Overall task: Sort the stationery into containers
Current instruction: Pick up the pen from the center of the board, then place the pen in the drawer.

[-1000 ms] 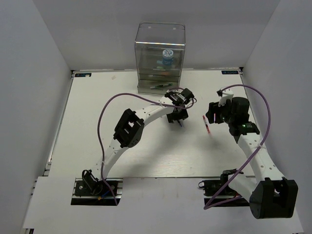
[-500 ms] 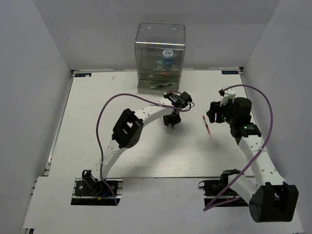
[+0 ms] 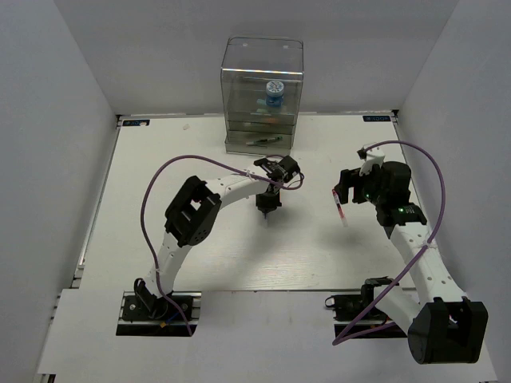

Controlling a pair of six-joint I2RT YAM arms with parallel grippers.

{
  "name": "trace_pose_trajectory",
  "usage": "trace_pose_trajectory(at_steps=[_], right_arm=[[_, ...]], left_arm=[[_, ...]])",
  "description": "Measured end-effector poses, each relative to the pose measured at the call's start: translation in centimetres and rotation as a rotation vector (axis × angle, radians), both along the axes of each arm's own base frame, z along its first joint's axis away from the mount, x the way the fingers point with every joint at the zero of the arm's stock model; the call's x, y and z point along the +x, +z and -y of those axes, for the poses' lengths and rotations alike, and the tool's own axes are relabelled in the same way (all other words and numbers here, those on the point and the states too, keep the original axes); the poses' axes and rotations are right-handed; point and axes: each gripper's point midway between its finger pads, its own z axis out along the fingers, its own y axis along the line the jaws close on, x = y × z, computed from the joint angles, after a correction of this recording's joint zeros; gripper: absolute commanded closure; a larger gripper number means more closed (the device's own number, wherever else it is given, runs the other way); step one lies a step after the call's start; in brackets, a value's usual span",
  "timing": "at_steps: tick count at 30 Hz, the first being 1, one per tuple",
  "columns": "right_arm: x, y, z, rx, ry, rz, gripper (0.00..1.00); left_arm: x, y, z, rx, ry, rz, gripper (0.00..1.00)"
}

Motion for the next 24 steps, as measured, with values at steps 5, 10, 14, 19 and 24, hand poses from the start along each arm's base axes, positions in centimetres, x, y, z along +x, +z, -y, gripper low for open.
trace_pose_trajectory(at_steps=[5,10,14,19,24], right_arm=[[-0.2,-0.3,-0.3,0.007,0.021,-0.005,0.1],[-0.4,-0.6,-0.9,0.016,0.056,-0.005,0.32],[-0.7,-1.0,-1.1,0.019,0.076,-0.01,0.45],[-0.7,-1.1,-1.2,0.02,0.084,-0.011,0.46],[-0.7,-1.0,-1.2,0.02,0.084,-0.008,0.46]], left_arm=[[0.9,0.8,0.1,-0.058,-0.034,0.037,1.0],[5.6,6.5,1.2,-0.279,0.064,0.212,1.0],[10.7,13.0,1.6,-0.519,0.192,0.386,1.0],[15.9,16.8,1.4,-0.752,0.351,0.498,1.0],[19.9,15.6,1.7,-0.937,0.519,0.491,1.0]])
